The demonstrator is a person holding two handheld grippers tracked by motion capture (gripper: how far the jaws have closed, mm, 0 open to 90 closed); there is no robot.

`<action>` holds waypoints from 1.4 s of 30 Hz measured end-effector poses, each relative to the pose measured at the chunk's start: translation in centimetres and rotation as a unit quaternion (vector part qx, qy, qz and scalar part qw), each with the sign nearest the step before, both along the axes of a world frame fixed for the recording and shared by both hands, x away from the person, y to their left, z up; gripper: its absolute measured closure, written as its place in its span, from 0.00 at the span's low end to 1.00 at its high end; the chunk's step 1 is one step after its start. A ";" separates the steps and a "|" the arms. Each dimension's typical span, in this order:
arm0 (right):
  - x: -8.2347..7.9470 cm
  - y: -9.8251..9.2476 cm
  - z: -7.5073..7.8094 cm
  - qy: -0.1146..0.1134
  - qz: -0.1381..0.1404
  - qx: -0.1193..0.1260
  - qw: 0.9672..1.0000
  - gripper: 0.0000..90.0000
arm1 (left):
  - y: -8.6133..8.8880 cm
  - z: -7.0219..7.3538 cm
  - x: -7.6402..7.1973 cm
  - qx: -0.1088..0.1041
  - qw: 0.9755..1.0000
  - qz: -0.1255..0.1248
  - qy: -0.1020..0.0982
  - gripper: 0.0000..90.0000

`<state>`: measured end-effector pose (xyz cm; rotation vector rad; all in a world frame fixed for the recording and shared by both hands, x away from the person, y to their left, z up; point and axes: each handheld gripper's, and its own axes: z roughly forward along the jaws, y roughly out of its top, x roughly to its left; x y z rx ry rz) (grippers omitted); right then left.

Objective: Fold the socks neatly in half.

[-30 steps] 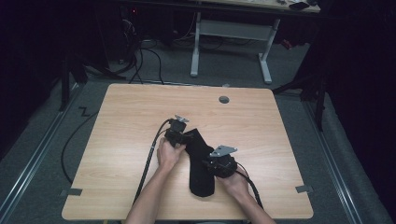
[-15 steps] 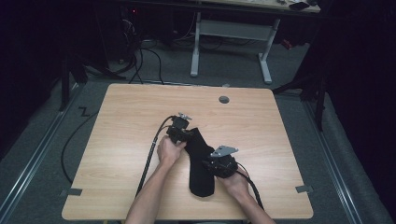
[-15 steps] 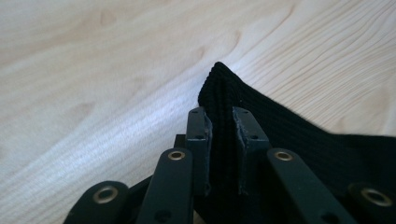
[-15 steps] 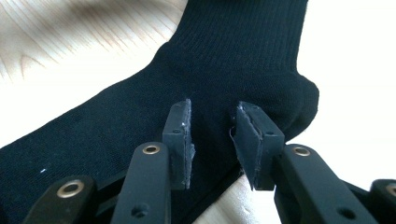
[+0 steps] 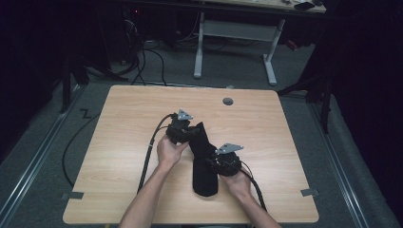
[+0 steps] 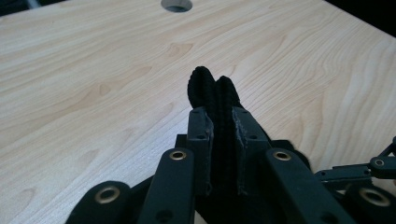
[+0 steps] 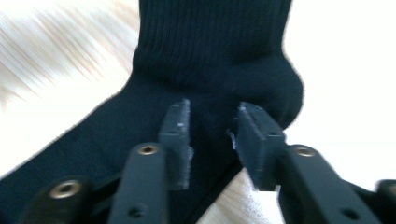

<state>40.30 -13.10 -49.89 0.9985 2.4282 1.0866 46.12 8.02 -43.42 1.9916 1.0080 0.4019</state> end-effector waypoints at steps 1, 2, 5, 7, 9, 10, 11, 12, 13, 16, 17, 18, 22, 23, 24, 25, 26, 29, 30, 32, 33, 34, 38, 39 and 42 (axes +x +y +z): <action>-0.1 -0.1 0.2 -0.001 -0.001 0.012 1.000 0.77 | 0.0 0.1 -0.1 -0.002 1.000 -0.003 -0.003 0.88; -0.2 -0.2 0.5 -0.007 0.001 0.019 1.000 0.80 | 0.0 0.2 -0.2 -0.004 1.000 -0.004 -0.004 0.88; -0.8 0.3 1.3 -0.023 0.017 0.029 0.999 0.86 | -0.1 0.3 -0.4 -0.009 1.000 -0.012 -0.009 0.88; -0.7 0.9 1.3 -0.021 0.024 0.029 0.999 0.87 | -0.2 0.5 -0.6 -0.013 1.000 -0.019 -0.011 0.88; -0.2 1.7 1.0 -0.009 0.025 0.023 0.999 0.87 | -0.2 0.6 -0.7 -0.019 0.999 -0.026 -0.012 0.88; 0.0 2.0 0.9 -0.005 0.024 0.021 0.999 0.87 | -0.2 0.7 -0.8 -0.022 0.999 -0.032 -0.013 0.88; 0.4 2.4 0.7 -0.001 0.020 0.017 1.000 0.87 | -0.2 0.8 -0.9 -0.026 0.999 -0.036 -0.013 0.88; 0.7 2.7 0.6 0.000 0.013 0.013 1.000 0.87 | -0.1 0.9 -1.0 -0.026 0.999 -0.040 -0.013 0.88; 1.1 2.9 0.5 0.000 0.006 0.014 1.000 0.87 | -0.1 1.0 -1.1 -0.029 0.999 -0.044 -0.013 0.88; 2.1 3.4 0.2 0.006 -0.013 0.000 1.000 0.85 | 0.1 1.1 -1.6 -0.047 0.997 -0.062 -0.011 0.88; 2.5 3.5 0.1 0.008 -0.019 -0.004 1.000 0.84 | 0.1 1.1 -1.8 -0.047 0.997 -0.067 -0.011 0.88; 2.8 3.6 0.0 0.011 -0.025 -0.005 1.000 0.84 | 0.2 1.1 -2.0 -0.047 0.996 -0.071 -0.012 0.88; 2.9 3.2 0.0 0.013 -0.025 0.008 1.000 0.78 | 0.8 0.5 -2.3 -0.052 0.996 -0.071 -0.009 0.88; 2.6 3.0 0.2 0.010 -0.019 0.016 1.000 0.78 | 0.9 0.3 -2.3 -0.054 0.996 -0.070 -0.008 0.88; 2.1 2.7 0.5 0.005 -0.010 0.023 1.000 0.77 | 1.1 0.1 -2.3 -0.056 0.996 -0.068 -0.005 0.88; 1.4 2.4 0.8 -0.003 -0.001 0.024 1.000 0.76 | 1.2 0.0 -2.3 -0.058 0.996 -0.066 -0.004 0.88; 0.6 2.1 1.0 -0.006 0.011 0.025 1.000 0.74 | 1.2 0.0 -2.3 -0.058 0.996 -0.066 -0.004 0.88; -1.4 1.2 0.9 -0.009 0.044 0.013 0.999 0.70 | 1.3 -0.4 -2.3 -0.052 0.996 -0.069 -0.004 0.88; -2.0 1.0 0.7 -0.007 0.054 0.009 0.998 0.69 | 1.1 -0.6 -2.3 -0.051 0.996 -0.069 -0.004 0.88; -2.8 1.0 0.2 -0.009 0.066 -0.002 0.998 0.68 | 1.1 -0.6 -2.3 -0.052 0.996 -0.070 -0.005 0.88; -3.1 1.2 -0.3 -0.006 0.068 -0.017 0.998 0.67 | 0.9 -0.7 -2.4 -0.054 0.996 -0.072 -0.004 0.88; -3.1 1.3 -0.4 -0.007 0.066 -0.019 0.998 0.67 | 0.9 -0.8 -2.5 -0.053 0.996 -0.075 -0.005 0.88; -2.5 1.9 -0.5 -0.015 0.042 -0.018 0.999 0.68 | 0.8 -0.8 -3.1 -0.051 0.995 -0.086 -0.005 0.88; -2.3 2.0 -0.6 -0.016 0.034 -0.017 0.999 0.68 | 0.8 -0.8 -3.3 -0.051 0.995 -0.088 -0.004 0.88; -1.6 2.6 -0.7 -0.026 0.019 -0.016 0.999 0.68 | 0.8 -1.1 -4.4 -0.045 0.995 -0.094 -0.006 0.88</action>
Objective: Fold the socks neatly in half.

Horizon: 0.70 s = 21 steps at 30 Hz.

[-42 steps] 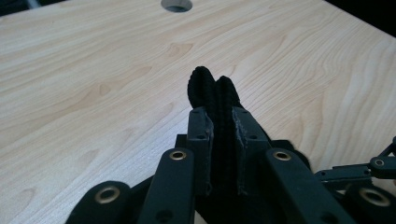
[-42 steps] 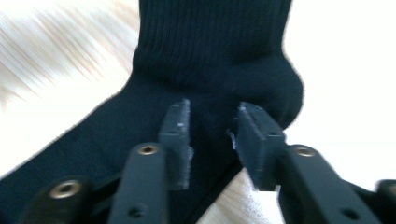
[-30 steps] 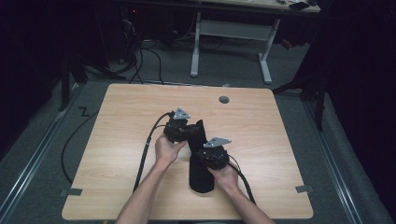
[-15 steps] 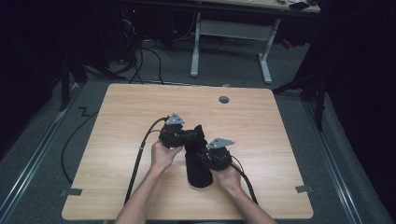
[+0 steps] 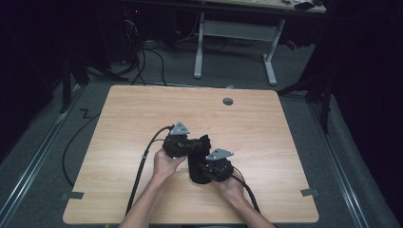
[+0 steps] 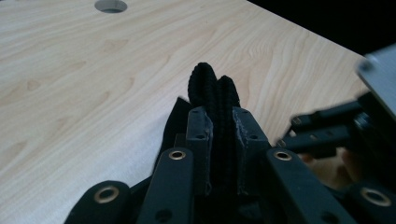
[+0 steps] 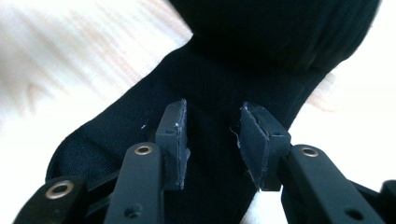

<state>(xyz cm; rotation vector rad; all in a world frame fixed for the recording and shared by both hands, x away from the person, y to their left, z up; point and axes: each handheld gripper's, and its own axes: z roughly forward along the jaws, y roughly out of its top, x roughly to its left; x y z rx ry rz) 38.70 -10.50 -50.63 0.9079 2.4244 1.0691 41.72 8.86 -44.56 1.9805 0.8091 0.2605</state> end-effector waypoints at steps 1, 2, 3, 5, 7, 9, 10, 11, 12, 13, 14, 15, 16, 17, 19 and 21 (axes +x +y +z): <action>0.2 0.1 0.0 0.000 -0.004 0.001 1.000 0.68 | 0.0 -0.2 -0.3 0.005 1.000 -0.001 0.000 0.88; 0.3 0.3 0.0 -0.001 -0.006 -0.001 1.000 0.68 | -0.1 -0.5 -0.5 0.011 1.000 -0.003 0.000 0.88; 0.6 0.4 0.0 0.000 -0.009 0.000 1.000 0.68 | -0.1 -0.7 -0.6 0.013 1.000 -0.004 0.001 0.87; 0.7 0.5 0.1 0.000 -0.010 -0.002 1.000 0.68 | -0.1 -1.1 -0.8 0.016 1.000 -0.002 0.002 0.88; 1.0 0.6 0.3 0.005 -0.012 0.000 1.000 0.64 | -0.1 -1.7 -0.8 0.020 1.000 0.005 0.004 0.87; 0.7 0.3 0.5 0.005 -0.009 0.008 1.000 0.63 | 0.2 -2.0 -0.7 0.019 1.000 0.012 0.006 0.87; 0.2 0.0 0.8 0.001 -0.005 0.016 1.000 0.63 | 0.3 -2.2 -0.6 0.017 1.000 0.016 0.008 0.87; -0.3 -0.4 1.0 -0.002 0.000 0.021 1.000 0.62 | 0.4 -2.3 -0.6 0.018 1.000 0.020 0.008 0.87; -0.8 -0.7 1.2 -0.001 0.004 0.027 1.000 0.62 | 0.5 -2.4 -0.5 0.021 0.999 0.023 0.010 0.87; -1.3 -1.0 1.4 -0.001 0.011 0.031 0.999 0.62 | 0.5 -2.5 -0.4 0.021 0.999 0.024 0.011 0.87; -1.7 -1.2 1.5 -0.003 0.018 0.034 0.999 0.62 | 0.5 -2.6 -0.3 0.022 0.999 0.026 0.011 0.87; -2.1 -1.3 1.5 -0.001 0.025 0.032 0.999 0.62 | 0.5 -2.7 -0.2 0.022 0.999 0.027 0.011 0.87; -2.1 -1.3 1.5 -0.001 0.025 0.032 0.999 0.62 | 0.5 -2.7 -0.2 0.022 0.999 0.027 0.011 0.87; -2.3 -1.2 1.4 0.001 0.031 0.025 0.999 0.62 | 0.3 -2.8 0.0 0.020 0.999 0.029 0.011 0.87; -1.8 -0.2 0.4 0.014 0.031 -0.002 0.999 0.63 | 0.0 -2.5 0.0 0.019 0.999 0.031 0.004 0.87; -1.2 -0.1 0.1 0.017 0.021 0.013 1.000 0.63 | -0.2 -2.1 -0.4 0.021 0.999 0.032 -0.005 0.87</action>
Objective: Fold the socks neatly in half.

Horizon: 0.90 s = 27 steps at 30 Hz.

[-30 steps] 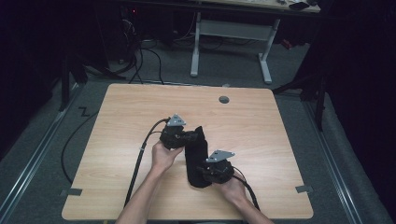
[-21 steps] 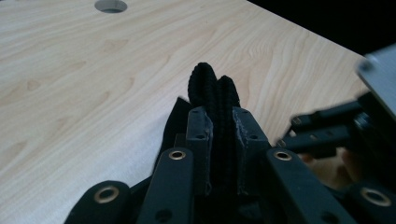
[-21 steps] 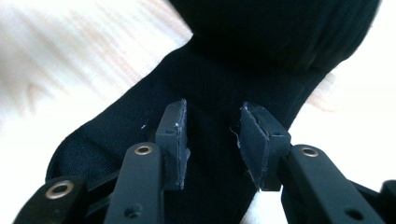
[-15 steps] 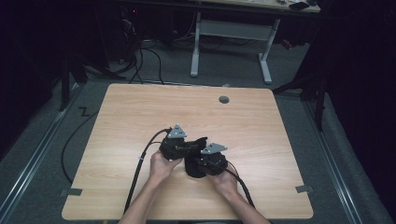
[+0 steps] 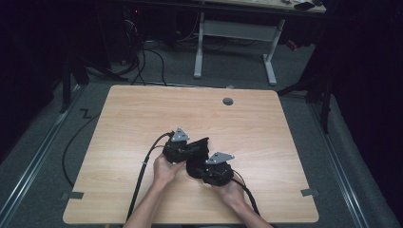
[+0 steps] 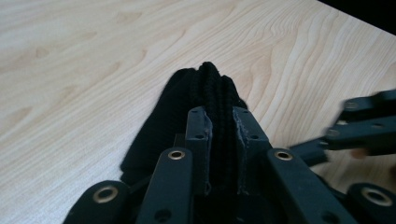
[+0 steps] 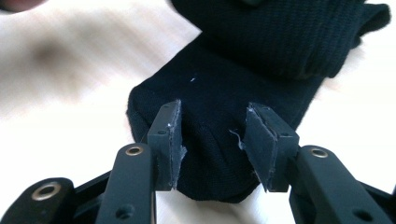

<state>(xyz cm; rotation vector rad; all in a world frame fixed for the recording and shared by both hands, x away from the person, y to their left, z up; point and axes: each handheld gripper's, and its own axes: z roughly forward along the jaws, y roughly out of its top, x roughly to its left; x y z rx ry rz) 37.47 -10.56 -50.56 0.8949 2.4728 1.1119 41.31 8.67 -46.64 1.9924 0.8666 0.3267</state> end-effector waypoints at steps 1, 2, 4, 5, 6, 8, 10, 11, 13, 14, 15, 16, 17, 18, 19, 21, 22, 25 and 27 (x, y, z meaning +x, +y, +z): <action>0.4 0.2 -0.1 -0.003 -0.008 0.001 1.000 0.63 | -0.1 0.1 -0.2 0.001 1.000 0.000 -0.003 0.87; 0.5 0.4 -0.1 -0.003 -0.013 0.000 1.000 0.63 | -0.1 0.3 -0.4 0.005 1.000 -0.003 -0.007 0.87; 0.9 0.9 -0.1 -0.007 -0.021 -0.001 1.000 0.63 | -0.3 0.3 -0.9 0.009 1.000 -0.004 -0.011 0.87; 1.0 1.0 -0.1 -0.009 -0.023 -0.001 1.000 0.63 | -0.4 0.1 -1.2 0.017 1.000 -0.005 -0.011 0.87; 1.1 1.1 -0.2 -0.011 -0.026 0.000 1.000 0.63 | -0.4 -0.1 -1.3 0.025 1.000 -0.004 -0.011 0.86; 1.2 1.2 -0.2 -0.010 -0.028 0.005 1.000 0.63 | -0.2 -0.8 -1.3 0.030 1.000 0.000 -0.003 0.85; 1.2 1.1 -0.2 -0.008 -0.028 0.006 1.000 0.63 | 0.0 -1.5 -1.1 0.031 0.999 0.003 0.009 0.84; 1.3 1.1 -0.2 -0.007 -0.027 0.007 1.000 0.62 | 0.0 -1.7 -1.2 0.030 0.999 0.004 0.012 0.83; 1.2 1.0 -0.1 -0.006 -0.026 0.006 1.000 0.61 | 0.1 -1.8 -1.4 0.025 1.000 0.007 0.012 0.79; 1.1 0.9 0.0 -0.005 -0.027 0.006 1.000 0.60 | 0.1 -1.8 -1.6 0.024 1.000 0.006 0.011 0.75; 1.1 0.9 0.0 -0.005 -0.027 0.006 1.000 0.60 | 0.1 -1.8 -1.6 0.024 1.000 0.006 0.011 0.72; 0.8 0.4 0.3 -0.004 -0.026 0.006 1.000 0.61 | 0.1 -1.7 -1.9 0.021 1.000 0.007 0.010 0.68; 0.8 0.2 0.4 -0.005 -0.024 0.009 1.000 0.62 | 0.3 -1.6 -2.3 0.012 1.000 0.006 0.012 0.65; 0.6 -0.2 0.7 -0.005 -0.025 0.011 1.000 0.63 | 0.4 -1.5 -2.6 0.010 1.000 0.005 0.012 0.63; 0.6 -0.6 0.9 -0.006 -0.024 0.015 1.000 0.64 | 0.4 -1.3 -2.9 0.006 1.000 0.006 0.010 0.60; 0.4 -1.1 1.1 -0.005 -0.025 0.021 0.999 0.66 | 0.5 -1.2 -3.1 0.000 1.000 0.006 0.009 0.57; 0.1 -1.9 1.7 -0.011 -0.023 0.030 0.999 0.69 | 0.6 -1.0 -3.6 -0.006 1.000 0.008 0.007 0.56; -0.2 -2.9 2.6 -0.021 -0.023 0.039 0.999 0.71 | 0.6 -0.9 -4.2 -0.001 1.000 0.018 0.003 0.55; -0.2 -3.3 3.1 -0.031 -0.025 0.043 0.998 0.71 | 0.5 -1.1 -4.7 0.011 0.999 0.037 0.004 0.55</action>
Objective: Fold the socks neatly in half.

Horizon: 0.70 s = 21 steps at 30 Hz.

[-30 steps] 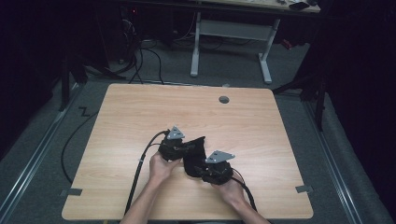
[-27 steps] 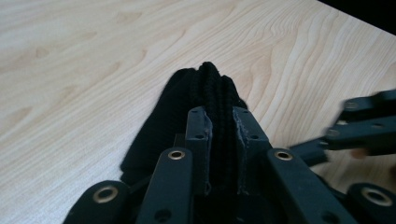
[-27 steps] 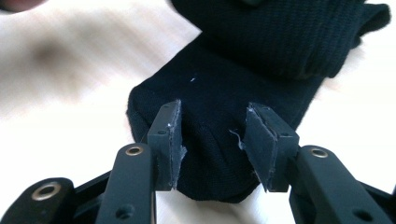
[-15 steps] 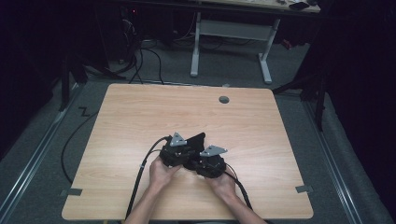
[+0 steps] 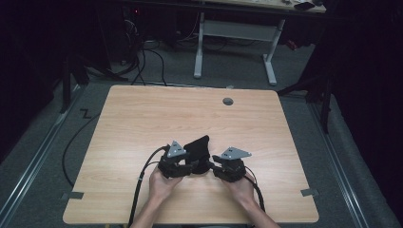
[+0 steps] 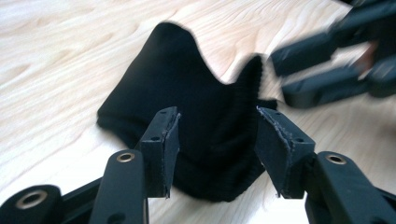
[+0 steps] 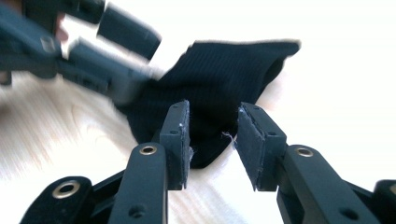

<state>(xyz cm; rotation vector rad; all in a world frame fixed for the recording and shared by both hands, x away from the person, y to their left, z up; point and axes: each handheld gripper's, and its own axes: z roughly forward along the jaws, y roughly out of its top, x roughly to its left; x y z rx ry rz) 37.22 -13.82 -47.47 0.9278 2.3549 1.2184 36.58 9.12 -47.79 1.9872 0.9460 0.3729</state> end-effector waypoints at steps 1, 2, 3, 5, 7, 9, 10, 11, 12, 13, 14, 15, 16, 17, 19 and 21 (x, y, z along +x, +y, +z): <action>0.0 0.0 0.0 0.000 0.000 0.000 1.000 0.71 | 0.0 0.0 0.0 0.000 1.000 0.000 0.000 0.54; 0.0 -0.2 0.4 -0.006 -0.002 0.009 1.000 0.69 | -0.1 -0.1 -0.2 0.008 1.000 0.004 0.001 0.54; 0.1 -0.1 0.6 -0.011 -0.002 0.007 1.000 0.68 | -0.2 -0.3 -0.3 0.013 1.000 0.008 0.000 0.54; 0.2 0.2 0.9 -0.020 0.000 0.004 1.000 0.65 | -0.5 -0.7 -0.7 0.021 1.000 0.015 0.002 0.53; 0.6 1.1 0.8 -0.014 0.013 -0.014 1.000 0.65 | -0.8 -1.4 -1.1 0.031 0.999 0.023 0.006 0.51; 1.2 1.7 0.1 0.006 0.026 -0.030 0.999 0.70 | -0.9 -1.9 -1.3 0.031 0.999 0.029 0.008 0.51; 1.4 2.0 -0.3 0.017 0.030 -0.039 0.999 0.73 | -1.0 -2.1 -1.4 0.037 0.999 0.030 0.010 0.51; 1.7 2.2 -0.8 0.026 0.036 -0.045 0.998 0.78 | -1.0 -2.2 -1.4 0.038 0.999 0.031 0.011 0.51; 1.9 2.3 -1.0 0.035 0.040 -0.048 0.997 0.83 | -1.0 -2.5 -1.5 0.043 0.999 0.029 0.014 0.51; 2.0 2.5 -1.3 0.040 0.047 -0.055 0.997 0.91 | -1.0 -2.7 -1.5 0.042 0.999 0.029 0.018 0.51; 2.1 2.7 -1.4 0.041 0.054 -0.059 0.996 0.96 | -1.0 -2.9 -1.5 0.038 0.999 0.030 0.020 0.51; 2.1 2.8 -1.4 0.039 0.058 -0.067 0.995 1.00 | -0.9 -3.0 -1.4 0.036 0.999 0.030 0.023 0.51; 2.2 3.0 -1.3 0.038 0.060 -0.074 0.995 1.00 | -0.8 -3.0 -1.3 0.033 0.999 0.031 0.022 0.51; 2.3 3.2 -1.3 0.038 0.063 -0.075 0.994 1.00 | -0.8 -3.0 -1.3 0.032 0.999 0.033 0.022 0.51; 2.3 3.3 -1.0 0.036 0.065 -0.072 0.995 1.00 | -0.7 -3.1 -1.2 0.037 0.999 0.034 0.019 0.52; 2.2 3.3 -0.4 0.030 0.070 -0.063 0.995 1.00 | -0.6 -3.1 -1.0 0.036 0.999 0.038 0.016 0.52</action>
